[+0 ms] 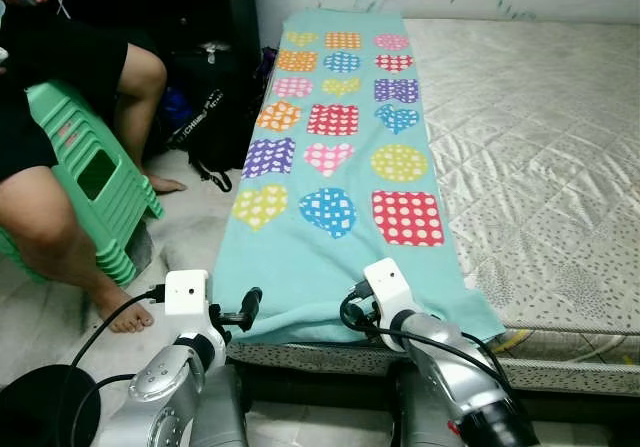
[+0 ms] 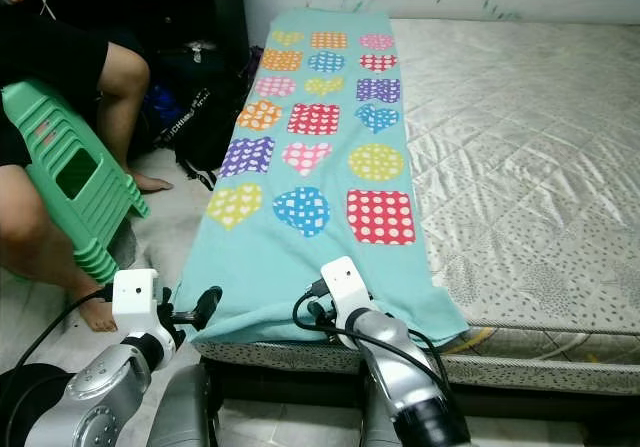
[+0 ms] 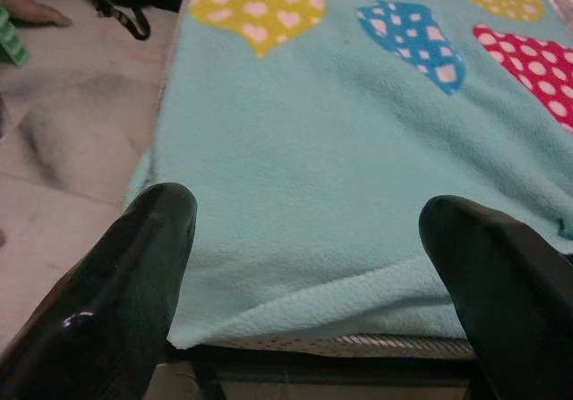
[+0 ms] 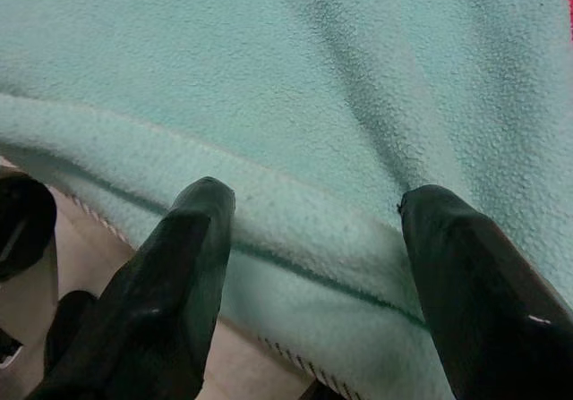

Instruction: Clean up the room

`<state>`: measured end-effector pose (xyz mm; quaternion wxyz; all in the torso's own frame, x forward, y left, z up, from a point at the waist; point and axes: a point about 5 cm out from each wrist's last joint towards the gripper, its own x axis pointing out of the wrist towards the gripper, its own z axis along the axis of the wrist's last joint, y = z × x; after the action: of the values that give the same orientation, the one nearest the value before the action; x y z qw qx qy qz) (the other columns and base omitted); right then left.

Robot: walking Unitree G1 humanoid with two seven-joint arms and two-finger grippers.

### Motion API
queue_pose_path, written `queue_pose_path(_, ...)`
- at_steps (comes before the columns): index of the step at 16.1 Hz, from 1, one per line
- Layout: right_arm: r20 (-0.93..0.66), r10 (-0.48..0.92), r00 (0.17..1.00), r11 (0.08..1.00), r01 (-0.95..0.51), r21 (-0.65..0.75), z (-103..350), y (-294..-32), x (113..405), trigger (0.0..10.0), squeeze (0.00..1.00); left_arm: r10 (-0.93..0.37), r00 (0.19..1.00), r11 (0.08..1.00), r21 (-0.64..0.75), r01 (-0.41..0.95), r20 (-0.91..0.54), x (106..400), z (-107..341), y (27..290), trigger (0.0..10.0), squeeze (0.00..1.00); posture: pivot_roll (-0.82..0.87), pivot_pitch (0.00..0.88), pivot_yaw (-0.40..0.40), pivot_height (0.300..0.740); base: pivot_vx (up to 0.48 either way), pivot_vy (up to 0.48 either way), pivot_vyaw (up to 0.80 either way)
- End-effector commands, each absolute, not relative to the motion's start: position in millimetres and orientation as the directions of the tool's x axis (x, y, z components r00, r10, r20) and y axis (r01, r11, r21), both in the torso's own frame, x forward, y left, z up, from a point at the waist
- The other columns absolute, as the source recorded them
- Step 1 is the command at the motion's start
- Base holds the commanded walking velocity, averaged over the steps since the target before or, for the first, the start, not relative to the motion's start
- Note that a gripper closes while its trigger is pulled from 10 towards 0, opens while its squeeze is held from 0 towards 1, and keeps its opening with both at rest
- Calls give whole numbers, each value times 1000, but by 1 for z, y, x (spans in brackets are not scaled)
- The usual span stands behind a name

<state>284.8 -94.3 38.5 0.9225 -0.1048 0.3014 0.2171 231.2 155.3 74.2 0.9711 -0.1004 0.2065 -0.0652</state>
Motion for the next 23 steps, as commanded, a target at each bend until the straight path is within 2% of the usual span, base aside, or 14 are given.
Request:
queue_pose_path(1, -593, 330, 734, 884, -461, -79, 40, -89, 289, 10000, 0, -177, 907, 970, -223, 95, -382, 231, 78, 155, 10000, 0, -28, 27, 0, 569, 0, 0, 0)
queue_pose_path(4, -576, 352, 738, 879, -472, -67, 39, -71, 296, 10000, 0, -193, 904, 968, -224, 113, -381, 232, 78, 152, 10000, 0, -27, 28, 2, 569, 0, 0, 0)
queue_pose_path(6, -598, 389, 701, 834, -543, -95, 34, -57, 295, 10000, 0, -196, 903, 967, -226, 114, -383, 232, 78, 152, 10000, 0, -21, 28, 3, 569, 0, 0, 0)
queue_pose_path(8, -611, 405, 680, 797, -590, -129, 32, -50, 296, 10000, 0, -207, 899, 966, -229, 124, -387, 231, 78, 149, 10000, 0, -21, 29, 0, 569, 0, 0, 0)
queue_pose_path(11, -632, 376, 678, 793, -588, -158, 26, -52, 300, 10000, 0, -208, 898, 965, -231, 124, -389, 231, 78, 148, 10000, 0, -18, 29, -6, 569, 0, 0, 0)
queue_pose_path(15, -659, 297, 691, 835, -523, -171, 24, -92, 304, 10000, 0, -199, 895, 966, -233, 111, -398, 228, 76, 150, 10000, 0, -22, 33, -12, 569, 0, 0, 0)
queue_pose_path(16, -667, 283, 689, 837, -517, -179, 25, -115, 300, 10000, 0, -200, 894, 966, -233, 111, -401, 227, 76, 150, 10000, 0, -29, 36, -9, 569, 0, 0, 0)
queue_pose_path(18, -683, 282, 674, 824, -534, -187, 27, -136, 292, 10000, 0, -202, 892, 966, -234, 113, -405, 227, 75, 151, 10000, 0, -39, 36, -4, 569, 0, 0, 0)
queue_pose_path(21, -728, 314, 610, 783, -600, -165, 31, -167, 267, 10000, 0, -213, 887, 965, -232, 124, -410, 227, 74, 150, 10000, 0, -47, 33, 1, 569, 0, 0, 0)
queue_pose_path(23, -747, 375, 548, 768, -635, -80, 34, -178, 248, 10000, 0, -216, 886, 964, -232, 127, -411, 227, 74, 150, 10000, 0, -52, 32, 5, 569, 0, 0, 0)
